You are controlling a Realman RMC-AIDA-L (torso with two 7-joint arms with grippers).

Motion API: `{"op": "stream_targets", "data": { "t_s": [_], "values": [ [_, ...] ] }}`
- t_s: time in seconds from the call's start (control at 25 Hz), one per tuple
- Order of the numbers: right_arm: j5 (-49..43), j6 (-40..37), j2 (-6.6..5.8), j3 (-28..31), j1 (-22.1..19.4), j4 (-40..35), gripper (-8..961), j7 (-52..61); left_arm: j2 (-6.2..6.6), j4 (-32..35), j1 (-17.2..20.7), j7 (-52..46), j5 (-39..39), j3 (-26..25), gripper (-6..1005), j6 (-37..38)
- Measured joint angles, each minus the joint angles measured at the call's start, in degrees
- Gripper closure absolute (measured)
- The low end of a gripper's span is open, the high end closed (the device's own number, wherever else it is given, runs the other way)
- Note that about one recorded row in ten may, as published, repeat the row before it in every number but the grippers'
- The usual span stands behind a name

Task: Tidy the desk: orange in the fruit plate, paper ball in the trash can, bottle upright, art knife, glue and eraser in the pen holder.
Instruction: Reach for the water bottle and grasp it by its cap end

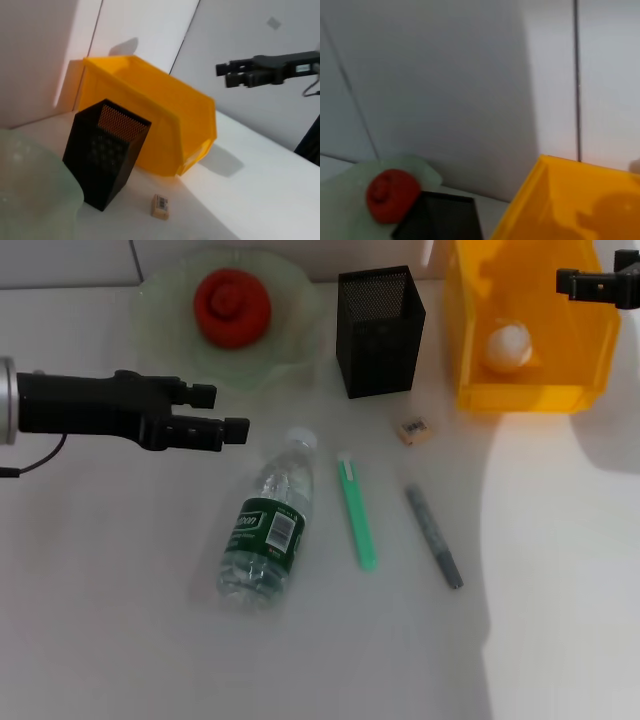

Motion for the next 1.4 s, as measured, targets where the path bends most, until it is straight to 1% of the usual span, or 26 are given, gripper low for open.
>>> {"op": "stream_targets", "data": {
  "t_s": [0.08,0.12,0.16,0.2,0.24,0.28,0.32,0.36,0.44,0.48,0.52,0.56,0.64,0.72,0.76,0.84,0.88,0.92,0.96,1.04,1.08,1.12,1.16,1.32,1.4],
  "values": [
    [7.6,-3.2,0.01,0.2,-3.2,-1.1,102,-5.6,-1.82,6.7,-0.3,-7.4,5.1,0.1,230,0.2],
    [15.2,-7.5,0.04,1.3,-5.9,-0.7,102,-11.6,-3.95,13.9,-1.5,-16.3,11.8,0.5,231,0.4],
    [19.0,-10.1,0.06,2.4,-6.9,0.5,102,-15.0,-3.95,13.9,-1.5,-16.3,11.8,0.5,232,0.4],
    [19.0,-10.1,0.06,2.4,-6.9,0.5,102,-15.0,-4.53,16.3,-2.3,-20.4,14.8,1.1,233,0.5],
    [22.3,-13.4,0.14,3.6,-7.8,2.2,101,-18.8,-4.98,18.4,-3.2,-24.1,17.2,1.9,234,0.5],
    [25.0,-16.3,0.14,4.8,-8.4,4.8,101,-22.7,-5.13,20.1,-4.4,-29.2,19.3,4.0,235,0.7],
    [28.9,-21.8,0.09,7.1,-9.1,11.1,101,-29.7,-4.97,21.2,-6.3,-34.9,19.9,7.1,236,1.0],
    [28.9,-21.8,0.09,7.1,-9.1,11.1,101,-29.7,-4.97,21.2,-6.3,-34.9,19.9,7.1,237,1.0],
    [30.7,-27.8,-0.06,10.8,-8.8,18.8,101,-37.6,-5.03,21.9,-8.7,-38.0,20.0,9.4,239,2.3],
    [30.7,-30.6,-0.19,12.8,-8.3,23.4,102,-41.3,-5.19,22.3,-10.4,-39.0,19.9,10.3,240,3.3],
    [30.2,-34.7,-0.77,15.2,-7.7,31.1,103,-47.9,-5.39,22.4,-12.9,-40.7,19.9,11.6,241,3.9],
    [30.2,-34.7,-0.77,15.2,-7.7,31.1,104,-47.9,-5.39,22.4,-12.9,-40.7,19.9,11.6,242,3.9],
    [30.0,-36.7,-1.72,16.0,-7.5,38.0,105,-53.9,-5.44,21.9,-15.0,-43.9,21.3,13.2,244,2.9],
    [29.3,-36.7,-2.34,16.0,-7.5,44.6,106,-59.0,-5.58,21.0,-16.5,-46.7,24.0,15.3,246,1.0],
    [29.3,-36.7,-2.34,16.0,-7.5,44.6,106,-59.0,-5.58,21.0,-16.5,-46.7,24.0,15.3,247,1.0],
    [28.4,-35.8,-2.34,16.0,-7.5,47.5,106,-61.3,-5.80,18.8,-17.9,-49.9,28.3,19.1,249,-2.4],
    [28.0,-35.3,-2.22,16.0,-7.5,48.3,106,-61.9,-5.82,17.7,-18.3,-50.8,29.3,20.3,250,-3.6],
    [27.4,-34.4,-1.82,16.0,-7.6,49.1,106,-62.5,-5.86,15.8,-18.9,-51.9,30.4,22.0,251,-5.2],
    [27.4,-34.4,-1.82,16.0,-7.6,49.1,106,-62.5,-5.86,13.6,-19.5,-52.6,31.1,23.6,252,-6.8],
    [27.3,-33.9,-1.58,15.9,-7.6,49.5,106,-62.7,-5.87,9.3,-20.5,-53.0,31.3,25.4,254,-9.4],
    [27.3,-33.7,-1.53,15.9,-7.5,49.8,106,-62.7,-5.87,9.3,-20.5,-53.0,31.3,25.4,255,-9.4],
    [27.3,-33.7,-1.49,15.7,-7.1,50.4,106,-62.7,-5.88,5.1,-20.9,-53.5,31.4,27.4,256,-13.5],
    [27.3,-33.7,-1.49,15.7,-7.1,50.4,106,-62.7,-5.88,5.1,-20.9,-53.5,31.4,27.4,257,-13.5],
    [27.3,-33.7,-1.12,15.6,-6.4,50.7,106,-62.7,-5.87,0.6,-20.9,-53.9,31.6,28.8,261,-18.7],
    [27.3,-33.7,-1.04,15.6,-6.3,50.7,106,-62.6,-5.87,0.0,-20.9,-53.9,31.6,29.3,263,-19.5]
  ]
}}
